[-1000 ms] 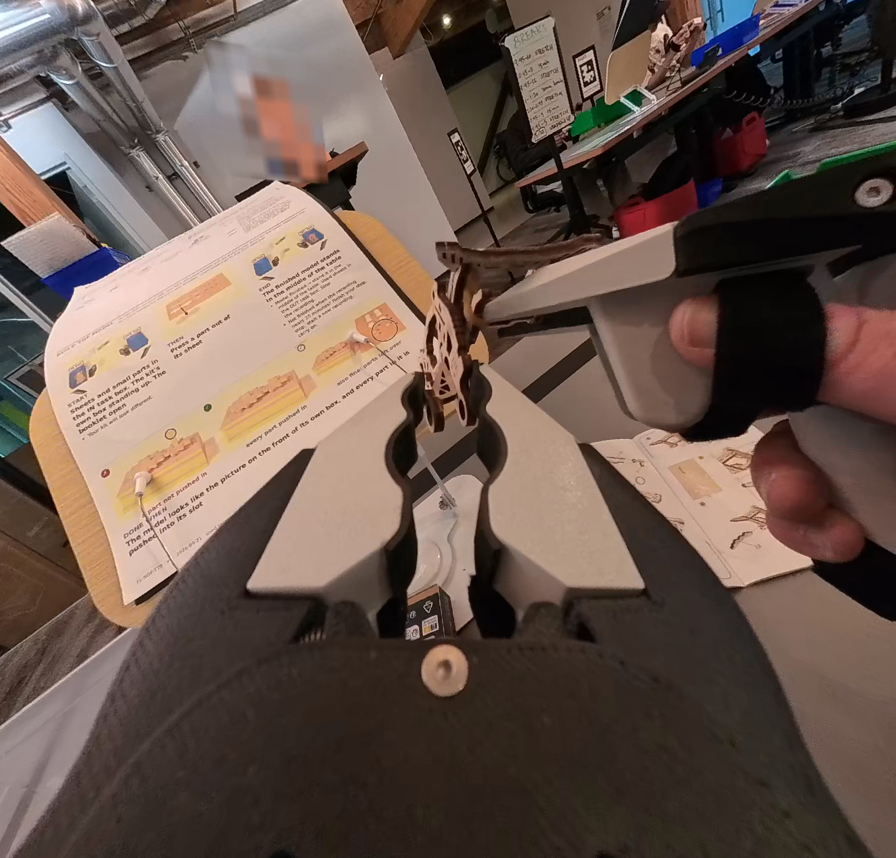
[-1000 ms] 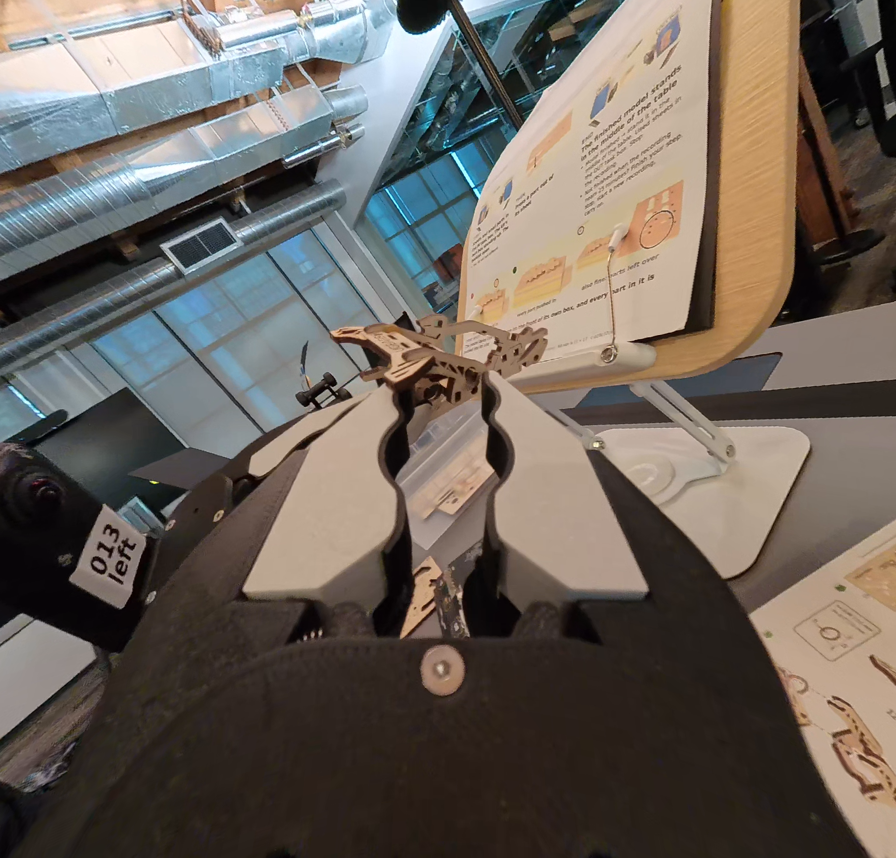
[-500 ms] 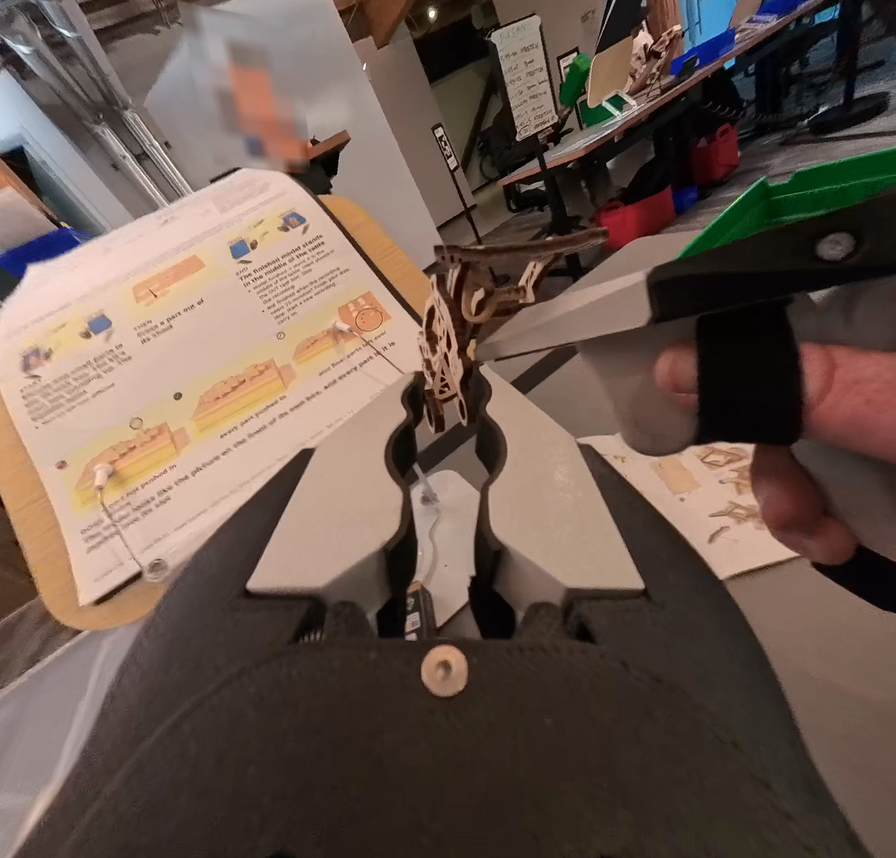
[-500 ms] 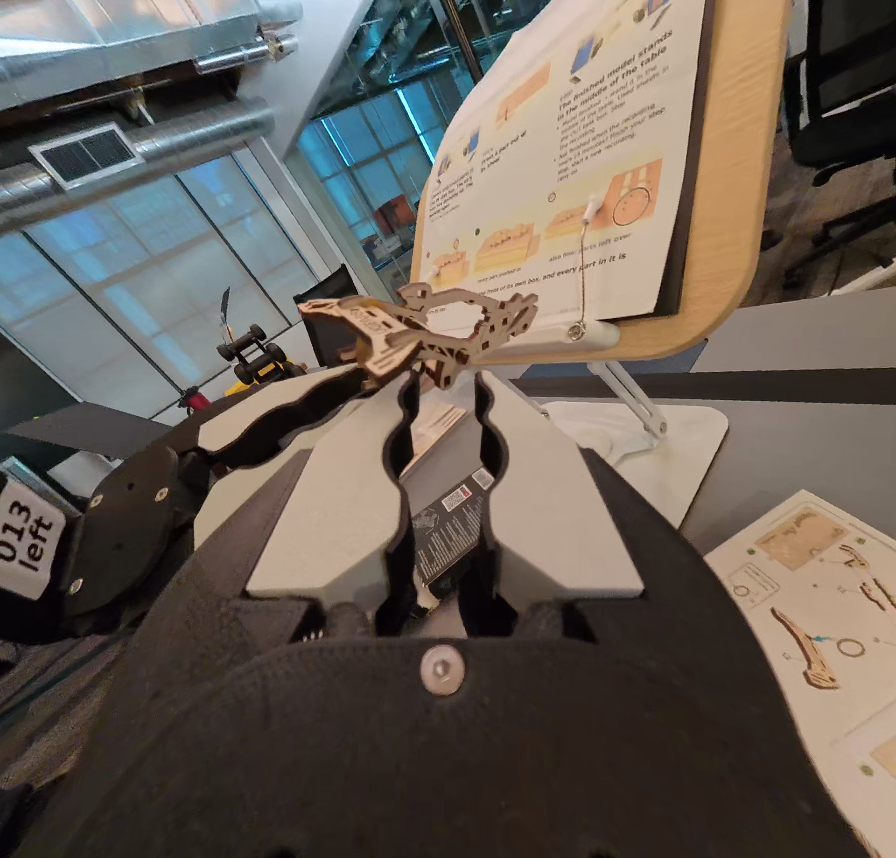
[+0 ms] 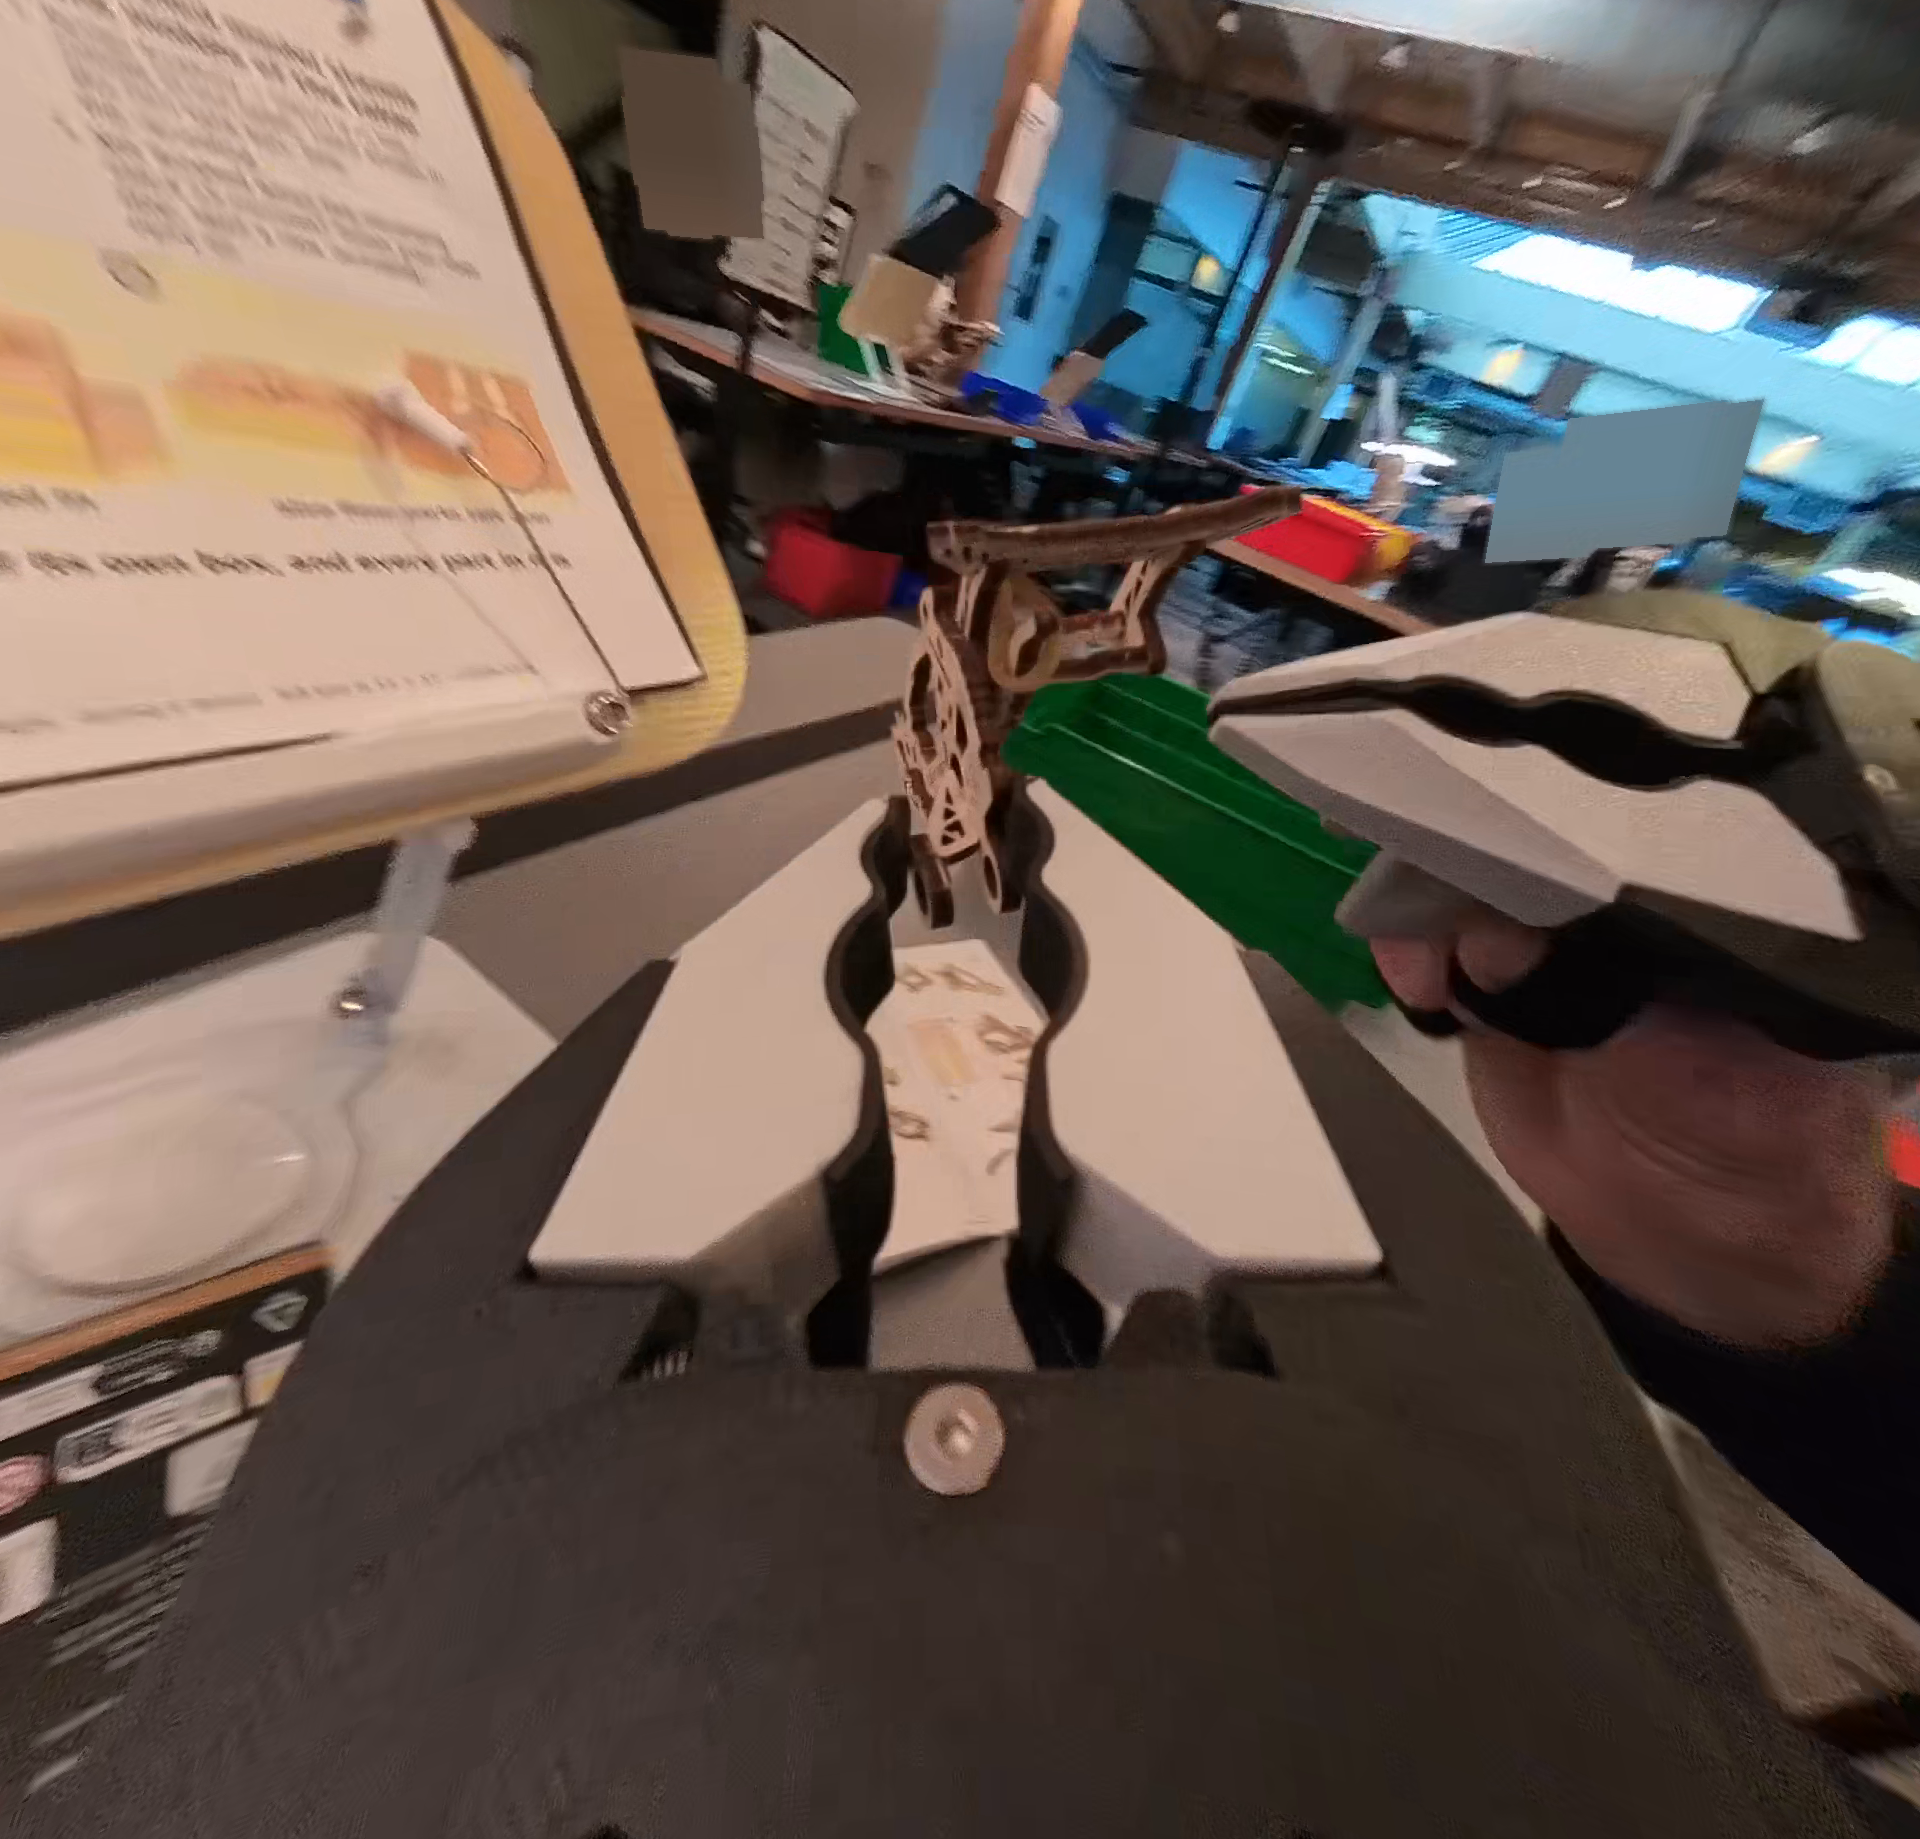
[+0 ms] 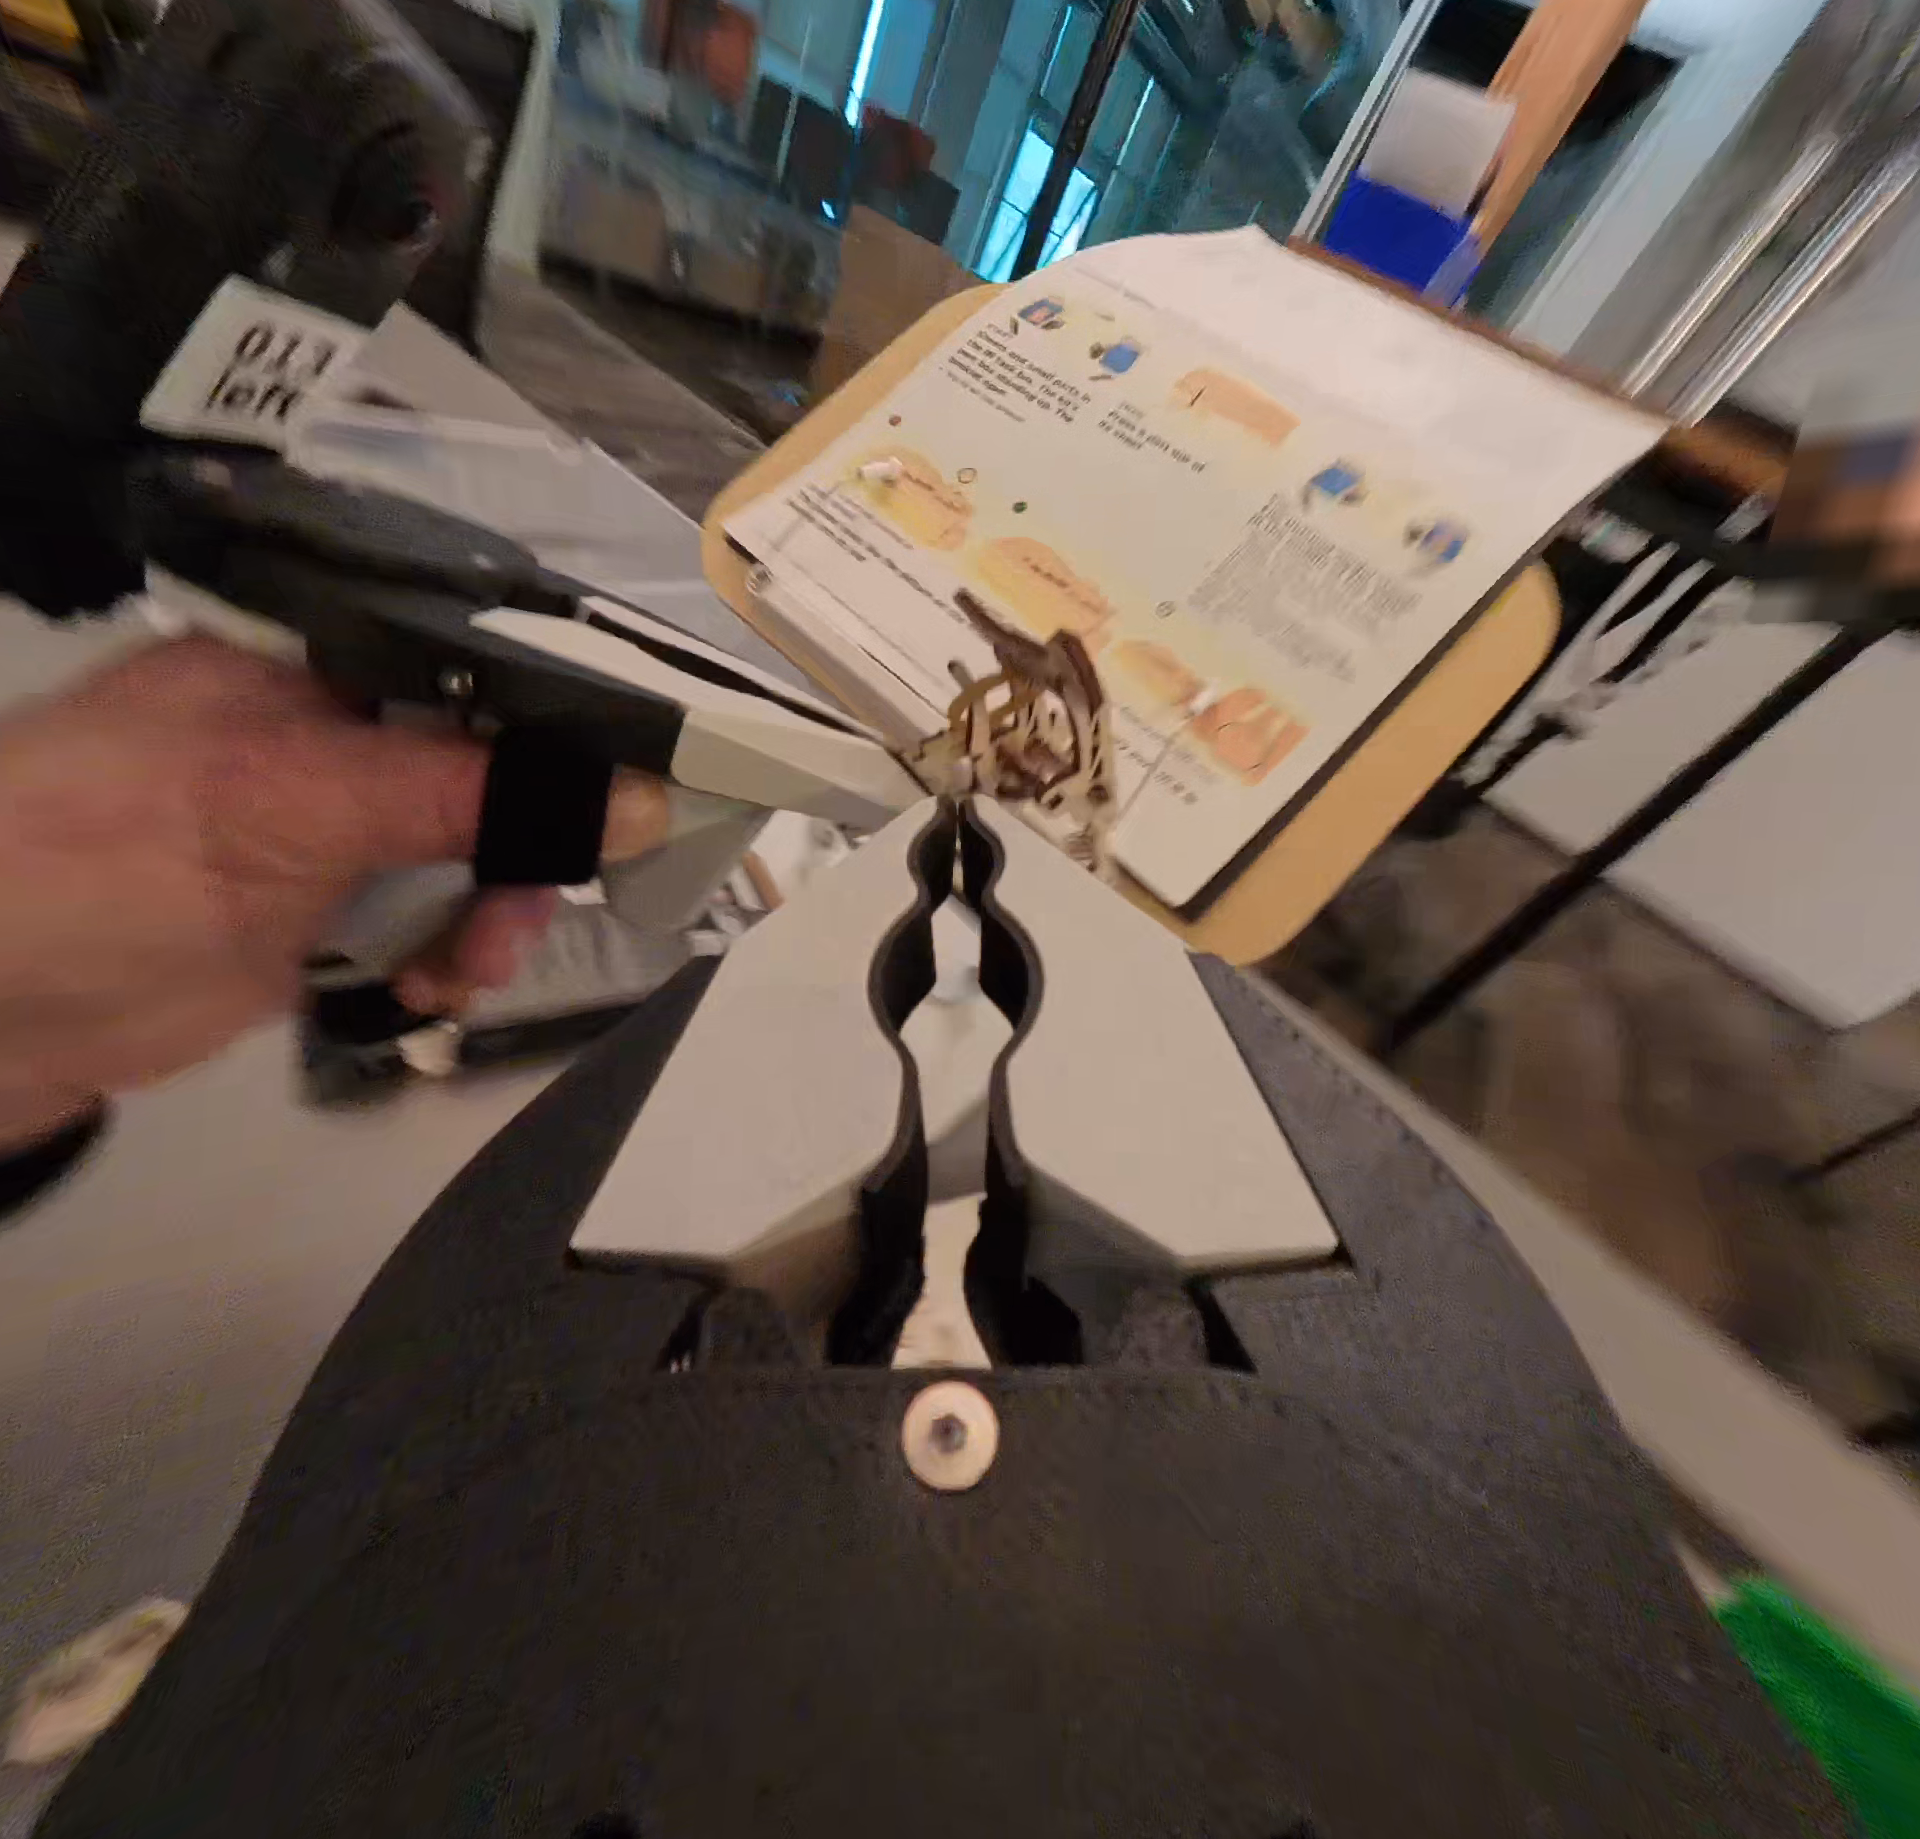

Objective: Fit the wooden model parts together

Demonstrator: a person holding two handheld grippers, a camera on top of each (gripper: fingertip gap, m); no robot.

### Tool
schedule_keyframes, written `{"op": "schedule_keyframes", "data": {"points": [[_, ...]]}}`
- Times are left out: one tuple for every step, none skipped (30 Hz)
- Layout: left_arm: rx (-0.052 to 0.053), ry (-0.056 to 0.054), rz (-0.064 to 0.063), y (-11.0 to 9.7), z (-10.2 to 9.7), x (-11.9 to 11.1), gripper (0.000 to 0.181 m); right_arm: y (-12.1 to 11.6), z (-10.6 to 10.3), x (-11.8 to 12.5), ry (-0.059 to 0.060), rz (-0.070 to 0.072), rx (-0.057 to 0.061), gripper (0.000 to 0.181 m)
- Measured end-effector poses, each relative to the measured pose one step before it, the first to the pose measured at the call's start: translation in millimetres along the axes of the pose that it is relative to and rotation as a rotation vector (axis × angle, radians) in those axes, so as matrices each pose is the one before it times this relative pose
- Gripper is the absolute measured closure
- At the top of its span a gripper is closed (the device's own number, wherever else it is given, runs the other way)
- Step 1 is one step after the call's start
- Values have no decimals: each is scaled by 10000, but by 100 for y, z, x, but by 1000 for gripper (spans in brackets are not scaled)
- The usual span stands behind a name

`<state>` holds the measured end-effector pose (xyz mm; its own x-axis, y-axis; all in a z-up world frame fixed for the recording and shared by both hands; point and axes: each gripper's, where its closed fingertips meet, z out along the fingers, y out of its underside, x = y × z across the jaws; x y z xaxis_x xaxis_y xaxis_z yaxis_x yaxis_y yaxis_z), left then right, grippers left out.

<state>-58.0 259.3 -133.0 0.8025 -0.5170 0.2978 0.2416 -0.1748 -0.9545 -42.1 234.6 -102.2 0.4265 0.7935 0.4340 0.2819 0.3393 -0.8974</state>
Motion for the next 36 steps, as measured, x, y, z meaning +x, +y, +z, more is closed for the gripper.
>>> {"op": "schedule_keyframes", "data": {"points": [[118,393,-432,-191,-57,250,165,-146,-50,94,160,-1002,-283,181],[175,396,-485,-233,-73,280,165,-81,15,-72,47,-894,-203,181],[-4,309,-333,53,41,226,165,-168,19,-158,-10,-680,-41,181],[109,143,-180,-42,20,73,164,-104,18,-140,0,-432,-7,181],[201,110,-164,-138,13,82,165,-17,96,-134,-5,-221,-24,177],[202,182,-118,-142,59,236,165,-20,152,-163,-10,-93,-37,171],[310,74,-118,-266,21,150,165,-54,184,-20,98,10,-12,171],[363,-53,-72,-308,-16,54,165,19,234,99,171,138,-33,171],[263,131,-94,-175,73,373,165,88,246,140,190,116,-84,169],[320,81,-100,-254,85,326,165,-98,136,250,268,-34,36,173],[216,-6,-45,-127,83,178,165,-250,5,323,244,-4,150,177],[94,48,-29,41,167,231,164,-350,-28,219,98,214,205,178],[83,73,-83,105,202,236,164,-472,-116,84,9,198,226,178],[141,-42,-56,62,126,96,164,-460,-159,198,144,-35,130,176],[101,42,23,58,123,221,164,-302,-37,215,141,-34,28,176],[27,82,24,122,167,257,164,-74,151,-30,-54,118,-44,174],[96,19,5,0,104,144,164,182,251,66,30,104,-74,172],[95,-96,60,-6,21,-56,164,215,200,214,97,65,-27,172],[46,-42,48,34,34,10,164,62,101,104,-20,31,14,173],[-17,35,4,44,71,149,164,-119,17,7,-48,6,48,172],[-6,13,23,1,53,139,164,-225,-6,37,40,-53,79,172],[53,-74,85,-72,-9,20,164,-171,62,11,98,-122,30,172],[10,-27,52,-1,-6,20,164,-107,103,-66,86,-151,-10,171],[-5,10,-61,31,-4,-27,165,-83,82,-7,107,-160,-7,173],[39,14,-78,-25,-29,-48,164,1,60,87,130,-124,-51,177],[5,11,-17,16,-21,-22,165,1,41,99,88,-84,-35,181],[-10,-35,49,23,12,4,165,28,27,29,47,-101,-43,181],[13,-4,22,-23,-12,50,165,-21,-2,8,56,-122,-16,181],[13,49,-46,-28,-2,72,164,-83,-39,-37,17,-96,24,181],[53,85,-124,-61,-23,82,165,-106,-92,-86,-34,-72,15,181],[58,103,-150,-77,-19,113,165,-115,-95,-46,-32,-73,36,181],[0,66,-108,-5,14,91,165,-17,-99,12,0,-78,35,181],[22,62,-89,14,24,76,165,58,-64,36,4,-67,-15,181],[70,79,-117,-29,-9,85,165,-43,-102,32,11,-66,12,181],[49,93,-115,-19,-1,118,165,-75,-122,63,45,-93,34,181],[63,134,-124,-63,17,196,164,-122,-106,53,18,11,82,181]]}}
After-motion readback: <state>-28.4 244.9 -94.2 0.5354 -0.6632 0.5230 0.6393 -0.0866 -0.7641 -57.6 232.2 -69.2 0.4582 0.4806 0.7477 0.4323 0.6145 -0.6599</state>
